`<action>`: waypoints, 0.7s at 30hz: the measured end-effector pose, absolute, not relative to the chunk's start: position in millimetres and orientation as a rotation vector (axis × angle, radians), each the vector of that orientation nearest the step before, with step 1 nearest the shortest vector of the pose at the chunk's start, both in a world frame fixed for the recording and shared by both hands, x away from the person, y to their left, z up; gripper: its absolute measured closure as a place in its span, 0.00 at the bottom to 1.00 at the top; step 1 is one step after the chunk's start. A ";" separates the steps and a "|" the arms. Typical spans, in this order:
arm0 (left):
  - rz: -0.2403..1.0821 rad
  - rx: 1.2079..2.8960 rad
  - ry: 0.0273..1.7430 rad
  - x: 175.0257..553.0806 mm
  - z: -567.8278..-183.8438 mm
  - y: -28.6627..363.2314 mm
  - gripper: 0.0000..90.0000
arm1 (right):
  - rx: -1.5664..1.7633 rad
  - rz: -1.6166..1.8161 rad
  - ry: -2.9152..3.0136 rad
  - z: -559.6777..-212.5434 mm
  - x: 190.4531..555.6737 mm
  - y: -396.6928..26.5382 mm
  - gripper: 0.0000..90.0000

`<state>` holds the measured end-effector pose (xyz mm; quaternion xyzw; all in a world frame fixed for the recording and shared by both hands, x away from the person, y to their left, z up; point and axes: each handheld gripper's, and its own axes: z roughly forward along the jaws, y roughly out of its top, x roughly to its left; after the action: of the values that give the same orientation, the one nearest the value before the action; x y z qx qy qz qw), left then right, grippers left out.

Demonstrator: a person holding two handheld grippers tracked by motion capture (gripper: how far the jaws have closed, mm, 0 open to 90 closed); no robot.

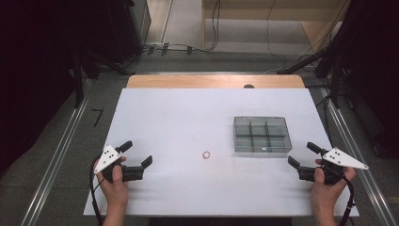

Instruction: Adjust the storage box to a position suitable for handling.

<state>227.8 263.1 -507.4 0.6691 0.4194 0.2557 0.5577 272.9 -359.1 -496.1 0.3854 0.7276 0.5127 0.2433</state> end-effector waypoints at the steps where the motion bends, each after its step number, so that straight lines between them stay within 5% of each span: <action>1: 0.602 1.578 0.990 227.9 -507.5 263.2 0.00 | 1.053 1.398 1.988 -496.1 272.7 -359.0 0.02; 21: 0.597 1.585 0.984 228.0 -507.8 262.8 0.00 | 1.077 1.269 1.998 -494.9 273.8 -351.1 0.02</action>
<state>228.0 262.8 -507.8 0.6716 0.4170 0.2530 0.5576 273.8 -351.1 -494.9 0.3989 0.7404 0.4703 0.2673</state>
